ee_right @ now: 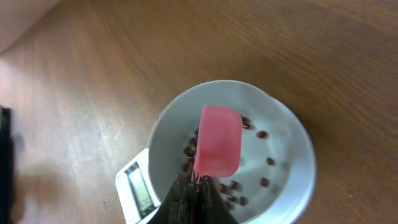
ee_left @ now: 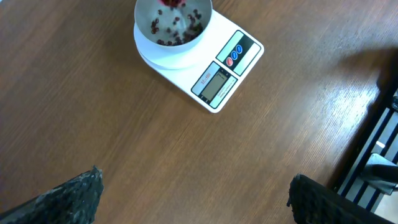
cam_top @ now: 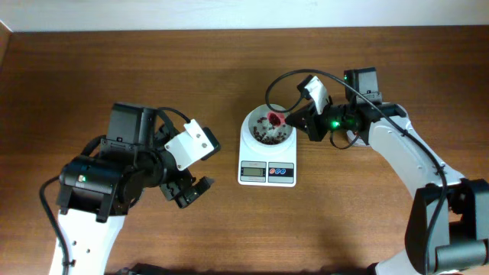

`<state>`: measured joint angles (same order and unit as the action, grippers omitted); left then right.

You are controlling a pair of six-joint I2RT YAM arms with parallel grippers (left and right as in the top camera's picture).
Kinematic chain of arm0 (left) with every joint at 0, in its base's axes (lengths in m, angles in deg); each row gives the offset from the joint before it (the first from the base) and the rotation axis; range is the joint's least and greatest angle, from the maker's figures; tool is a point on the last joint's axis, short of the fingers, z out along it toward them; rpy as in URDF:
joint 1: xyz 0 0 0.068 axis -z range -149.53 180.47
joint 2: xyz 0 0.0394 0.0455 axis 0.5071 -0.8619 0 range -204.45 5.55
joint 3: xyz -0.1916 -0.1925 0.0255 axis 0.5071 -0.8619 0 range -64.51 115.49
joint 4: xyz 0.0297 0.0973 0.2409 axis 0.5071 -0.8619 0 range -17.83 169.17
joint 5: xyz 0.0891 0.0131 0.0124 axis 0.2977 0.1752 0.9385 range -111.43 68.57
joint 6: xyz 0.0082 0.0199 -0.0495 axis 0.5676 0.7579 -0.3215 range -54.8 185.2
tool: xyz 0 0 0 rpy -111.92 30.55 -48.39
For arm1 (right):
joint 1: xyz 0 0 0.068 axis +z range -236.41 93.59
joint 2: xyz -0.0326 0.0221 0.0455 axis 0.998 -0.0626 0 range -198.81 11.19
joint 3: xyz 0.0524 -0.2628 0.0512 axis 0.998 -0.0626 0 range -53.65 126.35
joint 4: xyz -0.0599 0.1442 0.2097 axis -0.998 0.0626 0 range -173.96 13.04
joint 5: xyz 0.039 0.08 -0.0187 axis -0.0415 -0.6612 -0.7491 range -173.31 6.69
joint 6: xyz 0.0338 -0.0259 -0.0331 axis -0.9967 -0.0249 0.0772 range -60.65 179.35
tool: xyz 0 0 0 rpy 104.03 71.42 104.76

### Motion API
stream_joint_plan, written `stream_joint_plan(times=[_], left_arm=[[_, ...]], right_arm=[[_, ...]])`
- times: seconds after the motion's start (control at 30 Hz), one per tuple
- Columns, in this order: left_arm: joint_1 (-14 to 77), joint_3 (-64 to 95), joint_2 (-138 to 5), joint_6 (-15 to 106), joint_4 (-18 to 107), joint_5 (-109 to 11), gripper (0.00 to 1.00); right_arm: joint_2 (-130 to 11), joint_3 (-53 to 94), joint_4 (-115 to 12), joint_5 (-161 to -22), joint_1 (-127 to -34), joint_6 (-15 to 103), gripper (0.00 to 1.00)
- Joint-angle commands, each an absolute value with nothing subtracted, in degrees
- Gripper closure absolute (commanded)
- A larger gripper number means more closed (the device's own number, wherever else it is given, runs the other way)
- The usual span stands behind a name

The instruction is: Scoop and weigh 50g on scale

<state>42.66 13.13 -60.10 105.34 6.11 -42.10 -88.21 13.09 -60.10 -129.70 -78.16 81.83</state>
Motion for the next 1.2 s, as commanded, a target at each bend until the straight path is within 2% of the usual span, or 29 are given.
stream_joint_plan(times=[0.0,0.03,0.07,0.13,0.23,0.3,0.33,0.4,0.43,0.5,0.53,0.57,0.6,0.63,0.67,0.7,0.77,0.8,0.87,0.97,1.03,1.17], left_arm=[[42.31,12.72,-59.86,106.45,6.18,-43.08,0.01],[42.31,12.72,-59.86,106.45,6.18,-43.06,0.01],[42.31,12.72,-59.86,106.45,6.18,-43.08,0.01],[42.31,12.72,-59.86,106.45,6.18,-43.08,0.01],[42.31,12.72,-59.86,106.45,6.18,-43.08,0.01],[42.31,12.72,-59.86,106.45,6.18,-43.08,0.01],[42.31,12.72,-59.86,106.45,6.18,-43.08,0.01],[42.31,12.70,-59.86,106.45,6.18,-43.06,0.01],[42.31,12.70,-59.86,106.45,6.18,-43.08,0.01],[42.31,12.72,-59.86,106.45,6.18,-43.08,0.01],[42.31,12.72,-59.86,106.45,6.18,-43.08,0.01],[42.31,12.70,-59.86,106.45,6.18,-43.08,0.01],[42.31,12.72,-59.86,106.45,6.18,-43.06,0.01],[42.31,12.72,-59.86,106.45,6.18,-43.08,0.01],[42.31,12.72,-59.86,106.45,6.18,-43.08,0.01],[42.31,12.72,-59.86,106.45,6.18,-43.06,0.01],[42.31,12.72,-59.86,106.45,6.18,-43.06,0.01],[42.31,12.72,-59.86,106.45,6.18,-43.08,0.01],[42.31,12.72,-59.86,106.45,6.18,-43.08,0.01],[42.31,12.72,-59.86,106.45,6.18,-43.08,0.01],[42.31,12.72,-59.86,106.45,6.18,-43.06,0.01],[42.31,12.72,-59.86,106.45,6.18,-43.08,0.01]], right_arm=[[-88.23,13.24,-59.31,-129.81,-78.12,81.68,0.96],[-88.23,13.22,-59.33,-136.17,-78.12,83.38,0.96],[-88.23,13.22,-59.71,-136.52,-78.12,86.27,0.96],[-88.21,13.24,-60.54,-126.40,-78.12,83.76,0.96],[-87.86,13.24,-60.38,-138.05,-78.12,85.39,0.96],[-87.86,13.24,-61.21,-127.21,-78.12,84.70,0.96],[-87.71,13.24,-60.73,-127.08,-78.12,82.77,0.96],[-87.53,13.24,-60.06,-138.79,-78.12,84.78,0.96],[-87.55,13.24,-60.69,-138.86,-78.09,87.14,0.96],[-87.51,13.24,-61.48,-125.39,-78.12,84.56,0.96],[-87.18,13.24,-60.80,-127.58,-78.12,82.01,0.96],[-86.98,13.24,-60.19,-135.80,-78.12,83.65,0.96],[-86.98,13.24,-60.32,-138.40,-78.09,85.92,0.96],[-87.01,13.24,-60.91,-135.64,-78.05,87.14,0.96],[-86.98,13.24,-61.06,-125.87,-78.05,85.11,0.96],[-86.79,13.24,-60.32,-125.17,-78.05,82.60,0.96],[-86.66,13.22,-58.85,-135.45,-78.05,86.07,0.96],[-86.68,13.22,-59.25,-133.09,-78.03,88.28,0.96],[-86.55,13.24,-59.40,-121.63,-77.81,85.20,0.96],[-86.20,13.24,-59.51,-135.43,-77.68,87.76,0.96],[-86.18,13.24,-60.89,-124.93,-77.61,85.79,0.96],[-85.02,13.55,-60.40,-133.59,-76.41,84.61,0.96]])
